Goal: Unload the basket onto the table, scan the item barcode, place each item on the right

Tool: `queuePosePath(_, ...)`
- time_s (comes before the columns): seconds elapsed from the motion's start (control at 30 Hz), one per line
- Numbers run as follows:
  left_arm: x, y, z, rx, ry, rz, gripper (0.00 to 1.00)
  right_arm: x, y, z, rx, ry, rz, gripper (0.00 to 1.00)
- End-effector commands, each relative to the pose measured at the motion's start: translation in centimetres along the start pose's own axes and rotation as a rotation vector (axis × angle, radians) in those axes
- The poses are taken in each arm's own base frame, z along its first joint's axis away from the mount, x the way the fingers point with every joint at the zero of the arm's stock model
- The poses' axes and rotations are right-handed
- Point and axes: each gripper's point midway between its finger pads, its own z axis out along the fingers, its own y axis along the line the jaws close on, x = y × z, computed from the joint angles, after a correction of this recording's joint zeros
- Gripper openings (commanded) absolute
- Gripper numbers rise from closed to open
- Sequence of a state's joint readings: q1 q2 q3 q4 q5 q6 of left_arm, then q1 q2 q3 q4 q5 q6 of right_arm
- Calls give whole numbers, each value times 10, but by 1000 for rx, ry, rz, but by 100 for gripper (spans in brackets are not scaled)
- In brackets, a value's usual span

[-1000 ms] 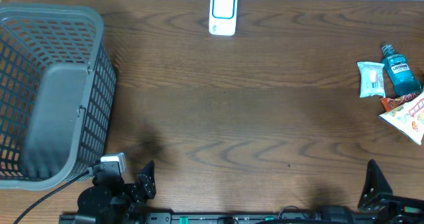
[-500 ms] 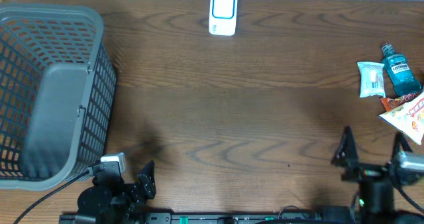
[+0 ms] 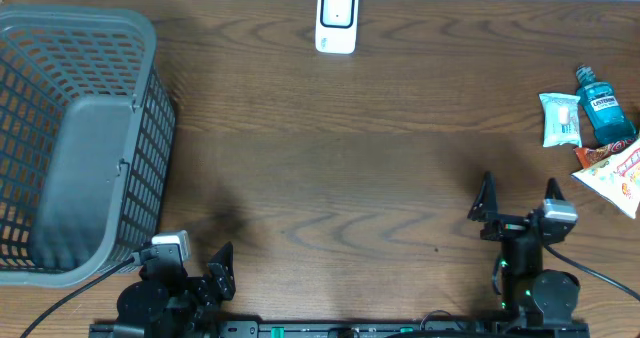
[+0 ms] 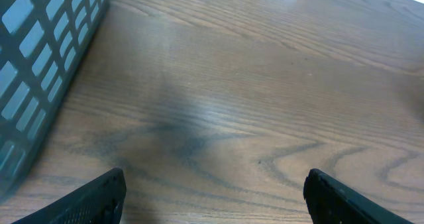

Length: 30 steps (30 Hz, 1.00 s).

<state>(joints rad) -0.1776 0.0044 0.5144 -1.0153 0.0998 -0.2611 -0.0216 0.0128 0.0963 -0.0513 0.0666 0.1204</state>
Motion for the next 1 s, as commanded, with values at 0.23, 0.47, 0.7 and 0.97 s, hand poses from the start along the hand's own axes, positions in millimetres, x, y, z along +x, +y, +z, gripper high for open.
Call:
queuePosePath(0.23,0,0,0,1,0,7,86,47,-5,4,10,100,-20,99)
queuePosePath(0.47,0,0,0,1,0,7,86,47,1,4,-15,102,-20,99)
queuePosePath(0.7,0,0,0,1,0,7,86,47,0,4,-9,102,-20,99)
queuePosePath(0.97,0,0,0,1,0,7,86,47,0,4,-9,102,-20,99)
